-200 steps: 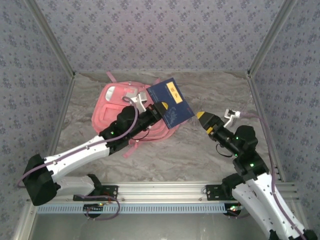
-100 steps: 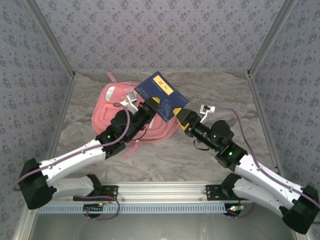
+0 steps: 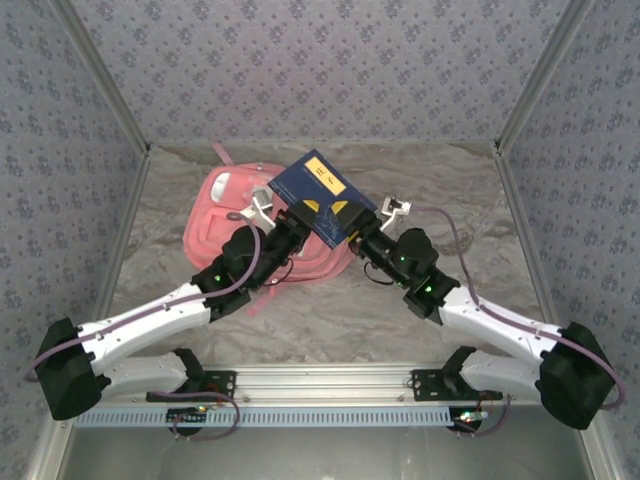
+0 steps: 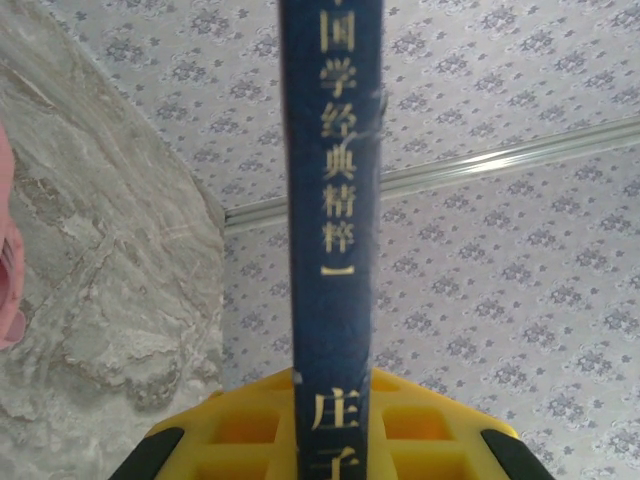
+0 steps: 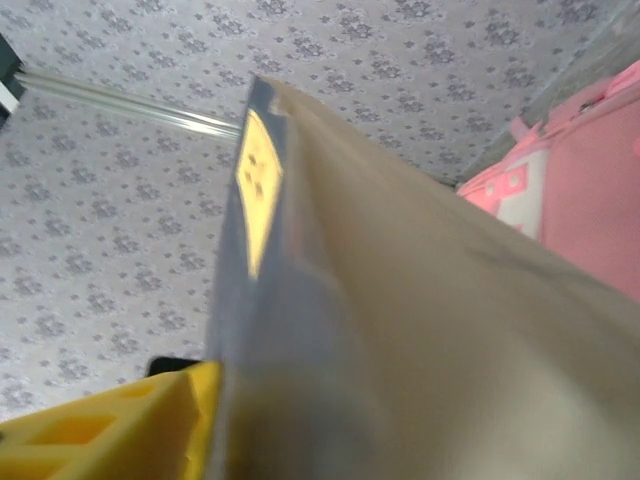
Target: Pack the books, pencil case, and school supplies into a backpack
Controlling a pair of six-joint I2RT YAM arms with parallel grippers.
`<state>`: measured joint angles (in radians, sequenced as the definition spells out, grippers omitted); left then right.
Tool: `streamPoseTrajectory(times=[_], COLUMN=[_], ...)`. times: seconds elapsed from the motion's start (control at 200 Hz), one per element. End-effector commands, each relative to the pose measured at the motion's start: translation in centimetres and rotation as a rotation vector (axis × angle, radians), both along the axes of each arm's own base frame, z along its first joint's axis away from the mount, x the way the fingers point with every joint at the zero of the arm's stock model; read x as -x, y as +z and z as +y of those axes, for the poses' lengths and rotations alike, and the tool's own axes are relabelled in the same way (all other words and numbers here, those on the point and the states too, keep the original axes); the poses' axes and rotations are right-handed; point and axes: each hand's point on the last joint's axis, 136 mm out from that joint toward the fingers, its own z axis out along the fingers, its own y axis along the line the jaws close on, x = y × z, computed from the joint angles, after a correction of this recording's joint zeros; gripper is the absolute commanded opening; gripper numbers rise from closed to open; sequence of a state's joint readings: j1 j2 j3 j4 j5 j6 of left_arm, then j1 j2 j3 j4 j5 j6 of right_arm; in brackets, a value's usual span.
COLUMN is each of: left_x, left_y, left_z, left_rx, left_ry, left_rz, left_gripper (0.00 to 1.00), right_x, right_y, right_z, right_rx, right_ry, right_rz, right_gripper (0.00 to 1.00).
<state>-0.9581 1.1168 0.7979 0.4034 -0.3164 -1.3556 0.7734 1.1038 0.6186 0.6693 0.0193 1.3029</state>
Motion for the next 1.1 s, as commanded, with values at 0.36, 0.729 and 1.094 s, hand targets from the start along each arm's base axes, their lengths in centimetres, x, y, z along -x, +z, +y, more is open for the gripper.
streamPoseTrajectory(times=[0.36,0.729,1.094], left_x=[0.5,0.5,0.7], left_y=[1.5,1.2,-0.3], left_z=[1.9,1.9,1.9], left_rx=[0.051,0.02,-0.205], left_ry=[0.053,0.056,0.01], left_rz=[-0.034,-0.032,-0.057], left_gripper=[0.0,0.0,0.37], right_x=[1.0,2.2,1.9], right_y=[5.9,5.3,2.8], right_z=[-1.6,-0.3,-3.3], right_rx=[-0.145,-0.147,0.087], right_ry=[-0.032,0.033,-0.078], right_rz=[-0.115,-0.103,-0.068], right_gripper=[0.3,0.37,0.0])
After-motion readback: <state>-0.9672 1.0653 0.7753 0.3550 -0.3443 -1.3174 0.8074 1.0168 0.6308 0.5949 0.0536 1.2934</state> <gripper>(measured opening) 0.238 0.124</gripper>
